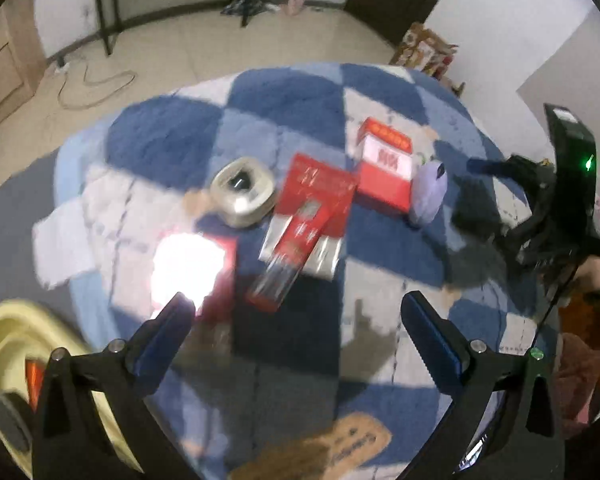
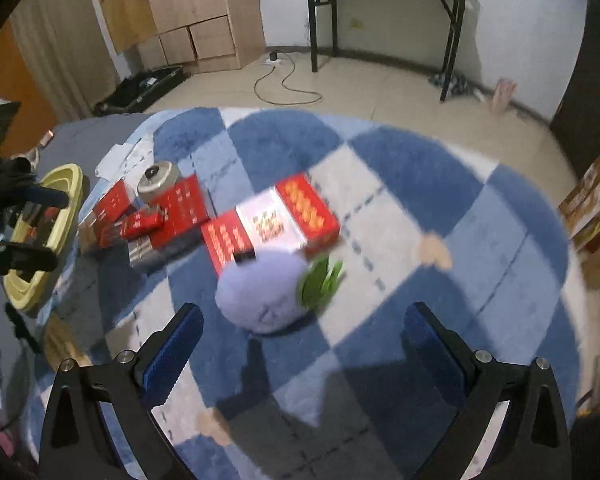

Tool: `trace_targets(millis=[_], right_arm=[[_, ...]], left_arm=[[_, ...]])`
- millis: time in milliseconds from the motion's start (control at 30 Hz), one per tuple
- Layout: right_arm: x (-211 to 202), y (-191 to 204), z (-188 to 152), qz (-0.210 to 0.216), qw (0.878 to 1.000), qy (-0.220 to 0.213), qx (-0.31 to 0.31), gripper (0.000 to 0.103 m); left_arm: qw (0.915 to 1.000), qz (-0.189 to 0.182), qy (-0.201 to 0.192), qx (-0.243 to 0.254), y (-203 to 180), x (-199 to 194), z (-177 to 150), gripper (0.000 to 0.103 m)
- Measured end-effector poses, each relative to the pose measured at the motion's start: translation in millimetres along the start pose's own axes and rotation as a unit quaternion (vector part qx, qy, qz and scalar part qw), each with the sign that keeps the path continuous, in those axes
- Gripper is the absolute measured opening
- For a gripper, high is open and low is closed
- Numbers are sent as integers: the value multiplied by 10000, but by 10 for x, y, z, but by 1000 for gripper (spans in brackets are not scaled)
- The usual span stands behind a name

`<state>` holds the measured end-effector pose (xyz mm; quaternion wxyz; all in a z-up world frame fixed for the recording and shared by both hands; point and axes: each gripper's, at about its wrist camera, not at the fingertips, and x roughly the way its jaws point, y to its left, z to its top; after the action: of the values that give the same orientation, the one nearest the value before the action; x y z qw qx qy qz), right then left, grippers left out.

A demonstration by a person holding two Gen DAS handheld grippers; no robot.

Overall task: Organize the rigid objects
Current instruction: 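Grasp the red lighter with the left tool while the right tool grasps the lavender plush ball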

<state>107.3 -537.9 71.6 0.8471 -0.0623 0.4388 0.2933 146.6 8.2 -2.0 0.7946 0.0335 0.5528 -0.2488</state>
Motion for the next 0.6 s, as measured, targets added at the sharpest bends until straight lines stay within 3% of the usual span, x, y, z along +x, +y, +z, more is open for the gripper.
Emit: trace_targets(millis=[167, 367, 500, 600], right_arm=[[45, -83, -25, 140, 9994, -225, -236, 103], [290, -77, -4, 310, 9986, -232, -348, 98], [416, -55, -11, 284, 9987, -189, -378, 89], [509, -20, -2, 214, 9986, -177, -457, 78]], left_arm=[[9995, -14, 37, 303, -142, 147, 28, 71], [9993, 161, 228, 243, -103, 363, 79, 57], [9995, 201, 201, 167, -100, 391, 91, 31], [9994, 173, 232, 211, -94, 397, 89, 28]])
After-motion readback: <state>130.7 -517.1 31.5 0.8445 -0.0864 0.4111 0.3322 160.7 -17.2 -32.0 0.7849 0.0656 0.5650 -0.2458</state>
